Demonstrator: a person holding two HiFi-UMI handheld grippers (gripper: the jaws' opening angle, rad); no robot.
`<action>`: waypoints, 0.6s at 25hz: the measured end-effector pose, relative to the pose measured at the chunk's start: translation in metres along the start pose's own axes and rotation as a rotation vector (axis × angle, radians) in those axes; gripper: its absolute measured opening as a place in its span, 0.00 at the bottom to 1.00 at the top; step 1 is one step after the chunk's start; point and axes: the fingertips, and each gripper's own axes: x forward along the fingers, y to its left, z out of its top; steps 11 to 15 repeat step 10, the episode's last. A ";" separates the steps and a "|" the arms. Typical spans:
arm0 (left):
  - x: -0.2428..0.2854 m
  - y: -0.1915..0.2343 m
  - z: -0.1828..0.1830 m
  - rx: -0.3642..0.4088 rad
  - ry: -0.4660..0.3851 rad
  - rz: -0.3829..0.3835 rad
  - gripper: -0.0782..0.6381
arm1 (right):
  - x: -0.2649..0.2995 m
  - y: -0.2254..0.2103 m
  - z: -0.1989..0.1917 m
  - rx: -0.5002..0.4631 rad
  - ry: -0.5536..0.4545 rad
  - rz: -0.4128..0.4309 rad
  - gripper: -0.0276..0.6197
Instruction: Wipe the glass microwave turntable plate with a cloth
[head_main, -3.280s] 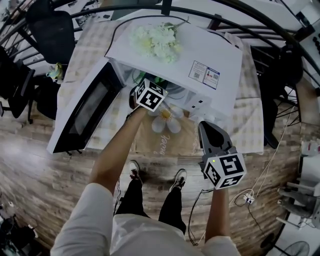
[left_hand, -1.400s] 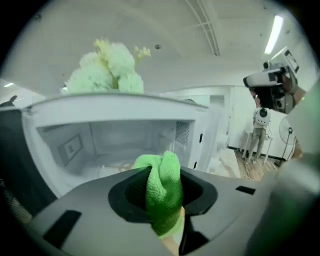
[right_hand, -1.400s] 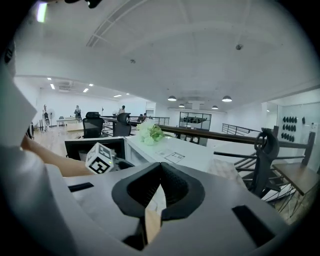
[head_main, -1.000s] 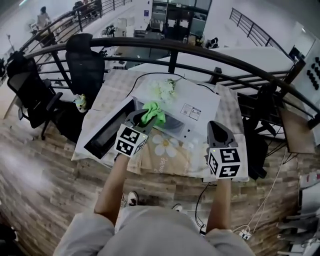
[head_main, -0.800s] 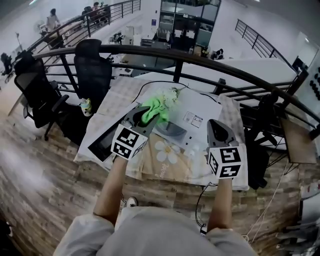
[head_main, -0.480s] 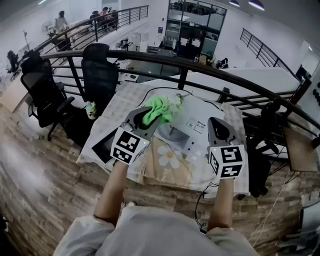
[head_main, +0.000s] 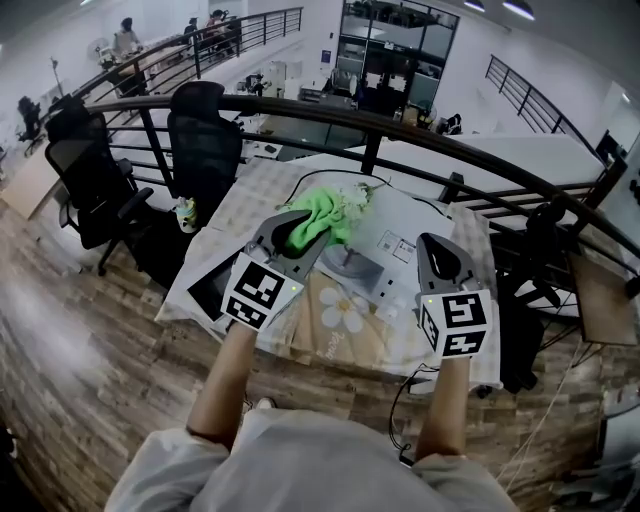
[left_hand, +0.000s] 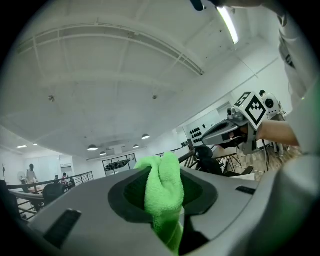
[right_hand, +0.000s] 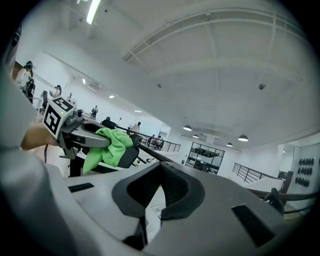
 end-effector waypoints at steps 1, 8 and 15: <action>-0.001 0.000 0.000 -0.001 0.001 -0.001 0.29 | 0.000 0.001 -0.001 -0.001 0.003 0.002 0.06; -0.006 -0.002 0.000 -0.001 0.003 -0.007 0.29 | -0.001 0.008 -0.002 -0.007 0.014 0.007 0.06; -0.008 -0.001 -0.001 -0.003 0.004 -0.007 0.29 | -0.001 0.009 -0.002 -0.007 0.014 0.007 0.06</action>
